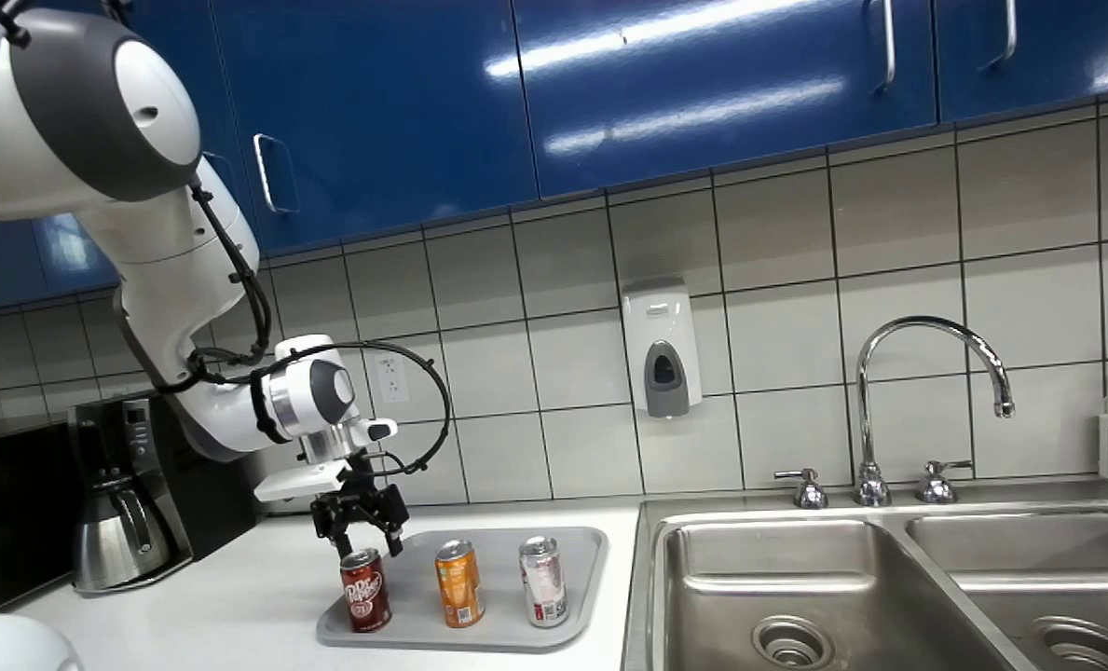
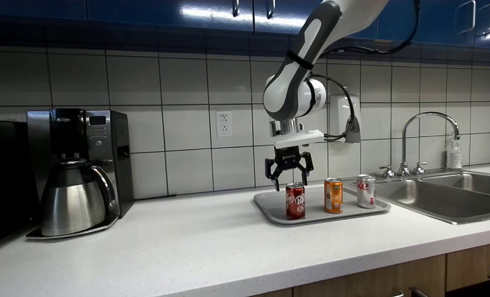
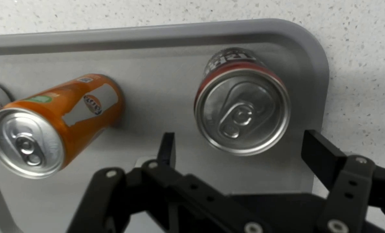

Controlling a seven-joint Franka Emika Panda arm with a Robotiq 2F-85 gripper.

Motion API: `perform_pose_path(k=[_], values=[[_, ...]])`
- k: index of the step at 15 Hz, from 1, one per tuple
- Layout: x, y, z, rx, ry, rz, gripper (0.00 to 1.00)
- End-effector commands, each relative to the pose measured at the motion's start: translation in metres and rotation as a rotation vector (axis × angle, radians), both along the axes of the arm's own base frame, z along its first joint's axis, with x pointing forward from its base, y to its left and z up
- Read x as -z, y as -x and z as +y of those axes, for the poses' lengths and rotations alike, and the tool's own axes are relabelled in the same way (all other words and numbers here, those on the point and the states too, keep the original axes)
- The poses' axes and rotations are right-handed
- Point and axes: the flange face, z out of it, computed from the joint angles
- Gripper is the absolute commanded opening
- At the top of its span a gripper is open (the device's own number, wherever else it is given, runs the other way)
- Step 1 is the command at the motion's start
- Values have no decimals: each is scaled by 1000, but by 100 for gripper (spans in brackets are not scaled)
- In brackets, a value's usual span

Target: Put all three cans on the grey tray

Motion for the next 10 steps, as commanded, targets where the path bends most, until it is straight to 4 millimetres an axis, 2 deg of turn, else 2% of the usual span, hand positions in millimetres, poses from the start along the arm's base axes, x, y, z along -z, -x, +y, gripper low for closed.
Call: perform_pose_path(k=[1,10], values=[[-27,4,5,13,32,-45,100],[-79,26,16,9,92,-174,100]])
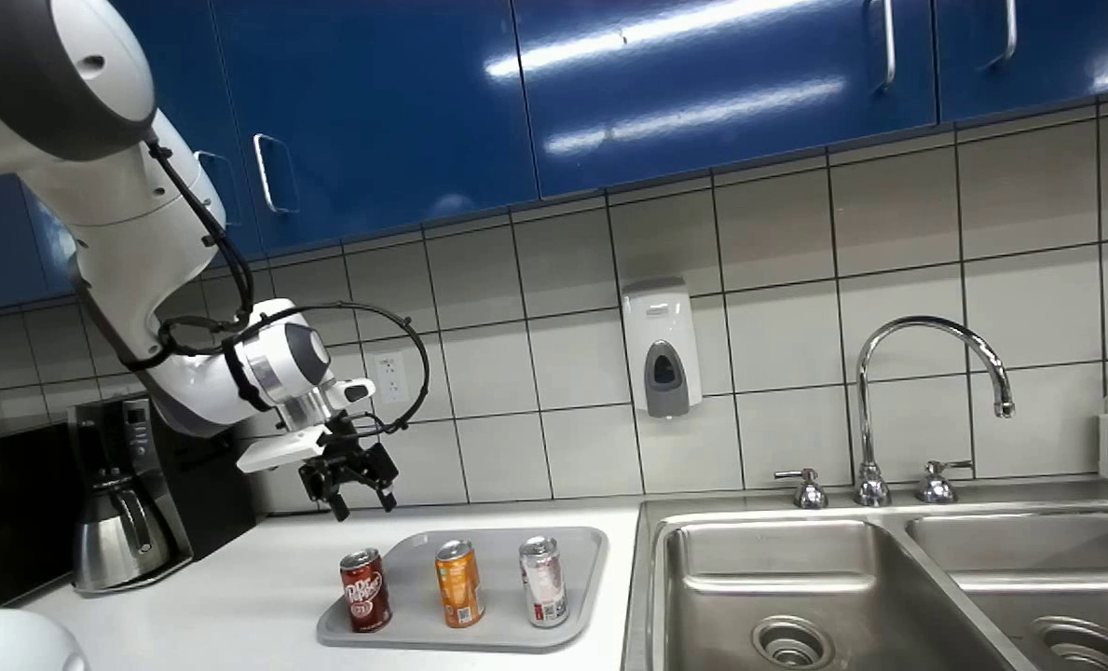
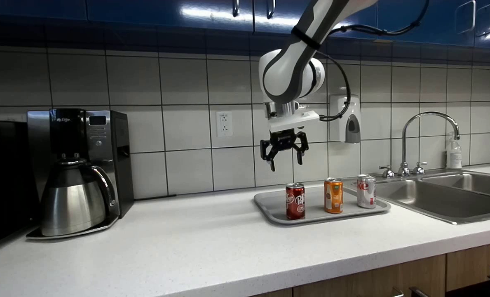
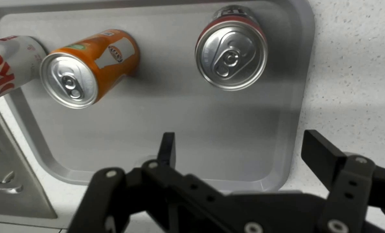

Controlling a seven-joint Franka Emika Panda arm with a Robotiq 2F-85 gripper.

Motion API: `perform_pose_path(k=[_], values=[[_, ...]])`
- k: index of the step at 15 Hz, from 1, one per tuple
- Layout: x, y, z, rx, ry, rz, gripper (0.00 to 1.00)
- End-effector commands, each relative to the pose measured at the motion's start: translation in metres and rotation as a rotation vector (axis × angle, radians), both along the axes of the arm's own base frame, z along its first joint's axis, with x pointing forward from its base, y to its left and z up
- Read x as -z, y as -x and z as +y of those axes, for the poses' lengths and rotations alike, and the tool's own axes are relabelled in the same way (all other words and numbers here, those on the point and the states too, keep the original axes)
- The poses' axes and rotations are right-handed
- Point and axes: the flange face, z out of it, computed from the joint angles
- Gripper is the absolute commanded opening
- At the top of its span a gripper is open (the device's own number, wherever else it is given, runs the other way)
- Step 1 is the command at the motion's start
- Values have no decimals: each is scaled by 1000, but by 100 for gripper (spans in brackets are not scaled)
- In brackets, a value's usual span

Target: Put all three cans on the grey tray

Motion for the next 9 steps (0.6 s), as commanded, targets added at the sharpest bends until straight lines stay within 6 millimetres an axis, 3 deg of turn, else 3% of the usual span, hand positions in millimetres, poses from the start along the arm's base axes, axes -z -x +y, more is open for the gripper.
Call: perform_pose_path(k=[1,6,7,9], values=[[-24,25,0,24,31,-39,100],[-41,57,4,68,51,-47,100],[-29,35,5,38,22,-35,100],[-35,46,8,48,25,-36,100]])
